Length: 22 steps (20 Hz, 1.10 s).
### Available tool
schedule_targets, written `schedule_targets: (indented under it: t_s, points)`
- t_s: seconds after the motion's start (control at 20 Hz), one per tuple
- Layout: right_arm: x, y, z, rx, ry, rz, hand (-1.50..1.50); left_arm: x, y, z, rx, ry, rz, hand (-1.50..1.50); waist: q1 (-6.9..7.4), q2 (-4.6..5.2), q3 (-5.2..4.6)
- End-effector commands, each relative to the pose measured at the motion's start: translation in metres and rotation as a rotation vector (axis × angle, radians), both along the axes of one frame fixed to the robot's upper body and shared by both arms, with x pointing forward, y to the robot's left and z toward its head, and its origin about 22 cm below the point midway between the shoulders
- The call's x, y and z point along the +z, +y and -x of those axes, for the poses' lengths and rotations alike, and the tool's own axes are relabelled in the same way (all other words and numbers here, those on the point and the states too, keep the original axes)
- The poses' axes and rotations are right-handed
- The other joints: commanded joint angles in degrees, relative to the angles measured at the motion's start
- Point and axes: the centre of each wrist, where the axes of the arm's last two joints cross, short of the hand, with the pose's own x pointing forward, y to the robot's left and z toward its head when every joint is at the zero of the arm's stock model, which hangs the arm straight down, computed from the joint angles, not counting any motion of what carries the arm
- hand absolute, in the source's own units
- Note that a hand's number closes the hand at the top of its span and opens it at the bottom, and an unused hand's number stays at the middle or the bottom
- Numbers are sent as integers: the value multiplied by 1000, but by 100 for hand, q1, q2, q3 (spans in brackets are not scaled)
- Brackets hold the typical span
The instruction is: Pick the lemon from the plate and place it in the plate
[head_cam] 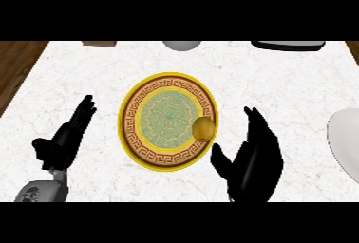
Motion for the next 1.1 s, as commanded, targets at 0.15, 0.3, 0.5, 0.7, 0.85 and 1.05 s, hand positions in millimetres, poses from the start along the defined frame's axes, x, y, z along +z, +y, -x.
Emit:
schedule_targets:
  t_s: [0.15, 0.3, 0.5, 0.7, 0.85, 1.05]
  points:
    - [35, 0, -35, -162, -223, -328, -150, -5, -1, 2, 4, 17, -7, 0, 6, -66, 1]
    - [43, -6, -37, -159, -304, -412, -150, -7, -5, 0, 4, 20, -12, 0, -72, -74, 8]
    - [45, -14, -29, -147, -414, -507, -150, -10, 1, 5, 27, 27, -5, 0, -160, -123, 12]
    - [29, -19, -9, -133, -464, -547, -150, -13, 10, 8, 65, 32, -7, 0, -309, -146, 5]
    - [14, -18, 21, -106, -445, -581, -150, -8, 27, 9, 75, 30, -16, 0, -435, -179, 0]
    - [-17, -9, 60, -72, -413, -563, -150, -11, 20, 12, 74, 44, 10, 0, -526, -189, -5]
